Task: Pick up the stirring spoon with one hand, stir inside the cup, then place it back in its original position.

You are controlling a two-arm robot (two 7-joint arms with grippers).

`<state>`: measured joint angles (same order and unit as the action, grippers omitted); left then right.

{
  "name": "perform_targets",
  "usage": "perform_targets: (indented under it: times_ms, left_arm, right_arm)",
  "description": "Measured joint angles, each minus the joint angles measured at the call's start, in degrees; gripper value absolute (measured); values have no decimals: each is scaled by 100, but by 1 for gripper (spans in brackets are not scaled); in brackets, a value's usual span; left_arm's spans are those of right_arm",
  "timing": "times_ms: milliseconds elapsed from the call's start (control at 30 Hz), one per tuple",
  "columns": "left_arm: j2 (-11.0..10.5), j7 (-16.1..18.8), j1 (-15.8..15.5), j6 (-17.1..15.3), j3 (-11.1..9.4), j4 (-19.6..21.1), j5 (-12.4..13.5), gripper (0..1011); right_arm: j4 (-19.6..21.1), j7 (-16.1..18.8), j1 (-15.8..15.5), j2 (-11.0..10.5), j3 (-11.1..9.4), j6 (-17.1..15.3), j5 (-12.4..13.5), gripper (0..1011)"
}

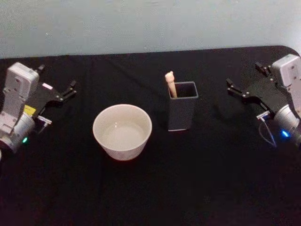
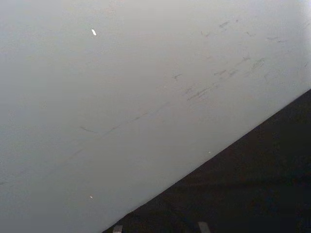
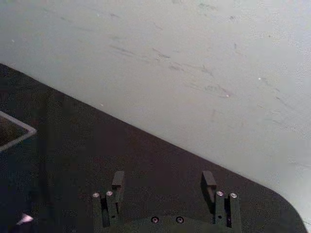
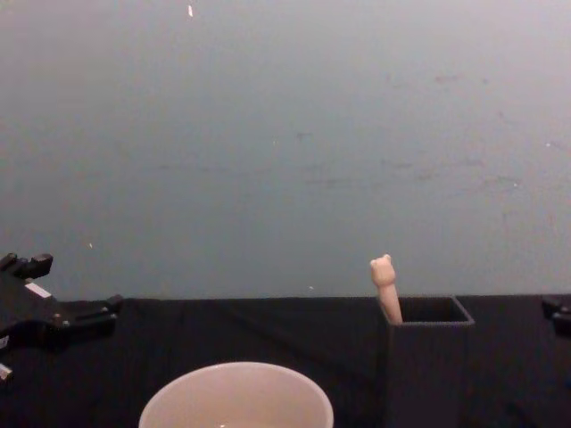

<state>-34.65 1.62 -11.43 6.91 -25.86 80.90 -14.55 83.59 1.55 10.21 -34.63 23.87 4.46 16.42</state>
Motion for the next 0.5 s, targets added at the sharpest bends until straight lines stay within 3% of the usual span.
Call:
perform_targets:
  times_ms: [267,500]
  left_arm:
    - [0,0,0,0,0,0,0,1001]
    - [0,0,0,0,0,0,0,1001]
  right_arm:
    - [529,417,-141,-49,-218,-412,413,1002]
    - [1070,857,-164,-54,-383,-991,832,1002]
